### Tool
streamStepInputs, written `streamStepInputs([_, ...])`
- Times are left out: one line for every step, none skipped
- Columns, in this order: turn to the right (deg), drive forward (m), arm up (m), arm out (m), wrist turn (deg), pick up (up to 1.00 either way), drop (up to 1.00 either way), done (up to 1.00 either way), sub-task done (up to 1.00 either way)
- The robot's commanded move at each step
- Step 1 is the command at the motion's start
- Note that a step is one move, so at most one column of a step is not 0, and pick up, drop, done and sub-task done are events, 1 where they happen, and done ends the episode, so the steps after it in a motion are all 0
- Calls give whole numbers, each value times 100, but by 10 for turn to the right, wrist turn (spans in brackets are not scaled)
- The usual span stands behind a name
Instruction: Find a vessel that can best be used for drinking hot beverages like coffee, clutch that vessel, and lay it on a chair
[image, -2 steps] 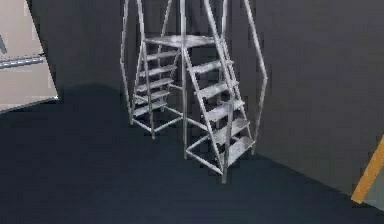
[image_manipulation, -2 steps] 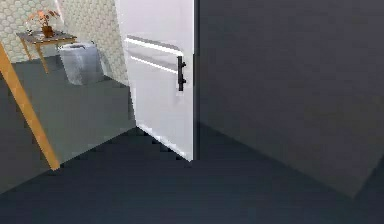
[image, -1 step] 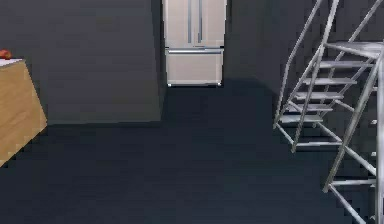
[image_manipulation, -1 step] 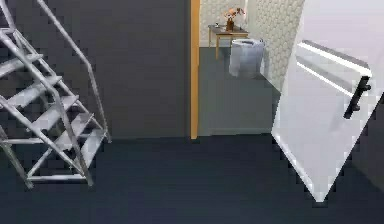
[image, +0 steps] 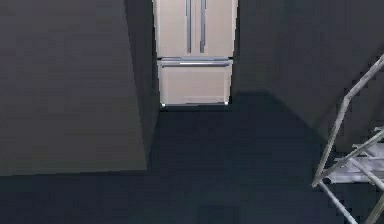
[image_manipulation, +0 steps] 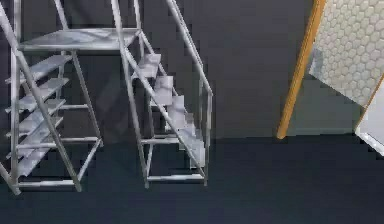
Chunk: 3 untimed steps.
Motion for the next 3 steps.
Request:
streamStepInputs([-450,0,0,0,0,0,0,0,0])
streamStepInputs([0,50,0,0,0,0,0,0,0])
streamStepInputs([-450,0,0,0,0,0,0,0,0])
